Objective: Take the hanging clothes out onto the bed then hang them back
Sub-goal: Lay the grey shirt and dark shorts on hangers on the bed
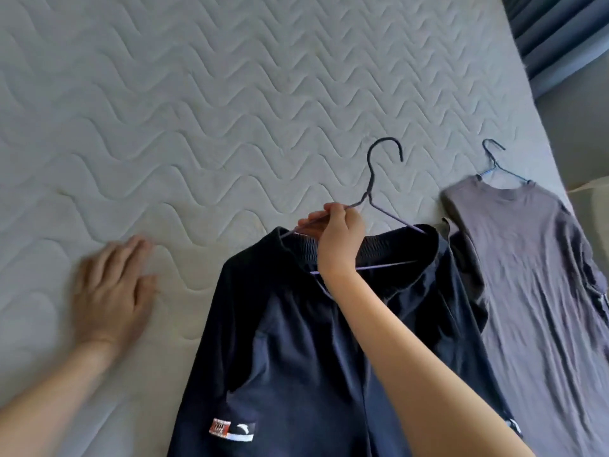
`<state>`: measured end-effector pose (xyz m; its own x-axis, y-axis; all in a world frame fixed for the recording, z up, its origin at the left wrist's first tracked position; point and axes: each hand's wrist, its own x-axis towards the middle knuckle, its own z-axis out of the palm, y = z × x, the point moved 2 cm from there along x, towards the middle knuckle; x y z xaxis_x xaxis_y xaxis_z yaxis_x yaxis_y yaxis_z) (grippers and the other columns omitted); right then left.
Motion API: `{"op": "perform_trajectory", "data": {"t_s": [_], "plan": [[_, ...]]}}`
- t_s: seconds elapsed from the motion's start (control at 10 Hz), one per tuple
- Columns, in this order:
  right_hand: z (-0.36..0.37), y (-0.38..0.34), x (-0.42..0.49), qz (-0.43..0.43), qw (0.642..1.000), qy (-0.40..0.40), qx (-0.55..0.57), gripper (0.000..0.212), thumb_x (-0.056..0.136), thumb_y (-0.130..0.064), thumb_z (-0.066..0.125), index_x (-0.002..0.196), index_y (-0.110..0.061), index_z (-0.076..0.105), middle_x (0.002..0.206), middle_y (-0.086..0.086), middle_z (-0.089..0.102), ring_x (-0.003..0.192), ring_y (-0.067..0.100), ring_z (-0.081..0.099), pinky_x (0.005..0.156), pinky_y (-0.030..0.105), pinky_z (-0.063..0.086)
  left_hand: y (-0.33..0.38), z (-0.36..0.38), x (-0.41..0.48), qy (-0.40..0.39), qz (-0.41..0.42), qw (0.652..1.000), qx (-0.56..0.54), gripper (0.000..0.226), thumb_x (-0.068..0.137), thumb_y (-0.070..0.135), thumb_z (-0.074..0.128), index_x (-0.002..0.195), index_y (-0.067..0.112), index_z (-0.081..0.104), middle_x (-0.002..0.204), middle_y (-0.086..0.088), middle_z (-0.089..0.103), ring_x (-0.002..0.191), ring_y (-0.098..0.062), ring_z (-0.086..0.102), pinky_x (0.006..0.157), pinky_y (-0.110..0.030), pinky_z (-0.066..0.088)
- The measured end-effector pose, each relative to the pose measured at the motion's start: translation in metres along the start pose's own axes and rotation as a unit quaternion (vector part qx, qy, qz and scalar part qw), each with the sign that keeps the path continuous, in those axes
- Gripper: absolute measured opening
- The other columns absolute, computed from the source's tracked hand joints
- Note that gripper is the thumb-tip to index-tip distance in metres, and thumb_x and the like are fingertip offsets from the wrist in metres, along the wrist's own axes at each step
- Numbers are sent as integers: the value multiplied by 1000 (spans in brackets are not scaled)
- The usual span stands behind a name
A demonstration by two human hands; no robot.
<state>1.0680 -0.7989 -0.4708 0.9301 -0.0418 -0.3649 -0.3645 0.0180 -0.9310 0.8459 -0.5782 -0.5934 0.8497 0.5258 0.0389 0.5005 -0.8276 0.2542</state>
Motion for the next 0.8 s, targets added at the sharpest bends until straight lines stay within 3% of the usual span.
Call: {"op": "perform_trajectory", "data": {"t_s": [0.3, 0.4, 0.5, 0.6, 0.7, 0.8], "plan": [[77, 8, 97, 32, 997, 8, -64, 25, 99, -3, 27, 97, 2, 51, 67, 15, 60, 47, 22, 66, 56, 40, 60, 0, 2, 1, 52, 16, 999, 7, 53, 88, 25, 39, 135, 7, 56, 138, -12, 57, 128, -36, 47, 110, -50, 29], [81, 19, 115, 65, 984, 12, -166, 28, 98, -7, 33, 78, -1, 52, 74, 21, 66, 61, 30, 69, 65, 43, 61, -1, 5, 0, 47, 18, 999, 19, 53, 88, 27, 39, 134, 7, 56, 138, -12, 57, 128, -36, 47, 108, -52, 30], [73, 28, 128, 85, 953, -4, -291, 25, 95, -13, 39, 85, -2, 59, 99, 23, 68, 92, 38, 68, 79, 43, 58, -2, 5, 0, 31, 15, 999, 23, 55, 86, 27, 40, 136, 8, 55, 140, -10, 55, 130, -35, 47, 109, -54, 31], [77, 18, 120, 80, 883, -53, -460, 33, 97, -3, 37, 118, 6, 60, 121, 23, 59, 113, 40, 57, 89, 39, 48, -5, 7, 1, 25, 17, 999, 18, 56, 86, 27, 40, 137, 10, 54, 142, -8, 54, 132, -34, 47, 110, -53, 30], [74, 21, 118, 43, 884, -49, -463, 32, 98, -18, 37, 110, 1, 62, 112, 22, 63, 104, 38, 61, 87, 41, 50, -6, 4, -2, 12, 9, 1000, 13, 56, 86, 29, 40, 139, 14, 52, 144, -5, 52, 134, -32, 45, 112, -51, 29], [69, 3, 81, 60, 945, -24, -321, 26, 93, -26, 39, 81, -6, 51, 82, 19, 62, 65, 31, 61, 71, 42, 54, -2, -13, 4, -57, -12, 998, -25, 58, 85, 31, 41, 140, 19, 50, 146, -1, 49, 136, -26, 43, 113, -46, 26]]}}
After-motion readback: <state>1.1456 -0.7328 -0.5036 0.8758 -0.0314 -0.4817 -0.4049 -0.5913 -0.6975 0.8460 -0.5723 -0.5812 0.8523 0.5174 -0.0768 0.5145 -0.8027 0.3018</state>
